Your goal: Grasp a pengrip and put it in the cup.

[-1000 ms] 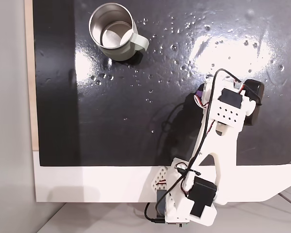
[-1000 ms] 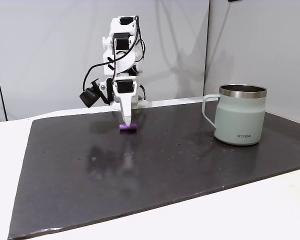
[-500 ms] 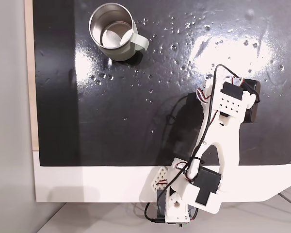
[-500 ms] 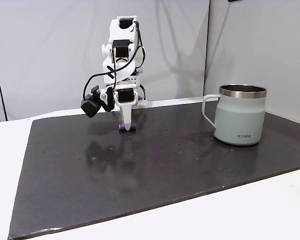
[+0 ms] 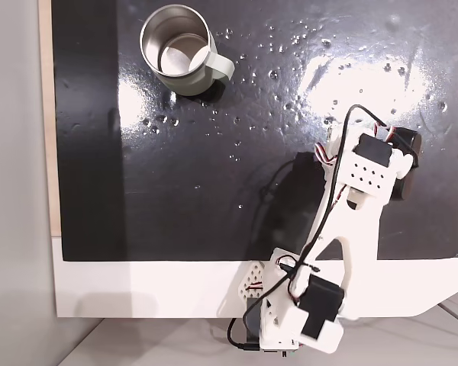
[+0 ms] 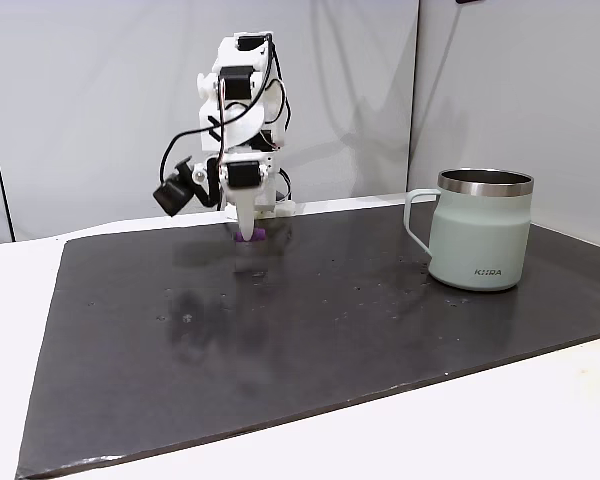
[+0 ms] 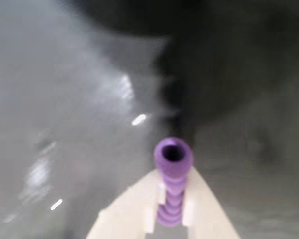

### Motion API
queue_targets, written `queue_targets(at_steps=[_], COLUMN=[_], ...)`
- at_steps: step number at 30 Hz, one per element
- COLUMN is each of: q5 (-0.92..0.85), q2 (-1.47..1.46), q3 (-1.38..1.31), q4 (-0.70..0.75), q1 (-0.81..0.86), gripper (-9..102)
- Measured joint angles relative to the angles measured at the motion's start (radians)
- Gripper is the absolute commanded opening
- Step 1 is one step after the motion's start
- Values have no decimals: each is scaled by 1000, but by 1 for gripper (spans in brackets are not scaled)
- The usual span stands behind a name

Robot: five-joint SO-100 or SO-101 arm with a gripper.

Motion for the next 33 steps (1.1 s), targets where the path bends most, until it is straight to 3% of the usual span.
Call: queue_targets(at_steps=[12,18,33], q5=[291,319,390], q2=[268,270,170], q3=[-86,-218,-344], q4=[87,84,-296], q1=[-357,-514,-591], gripper=[0,0,0])
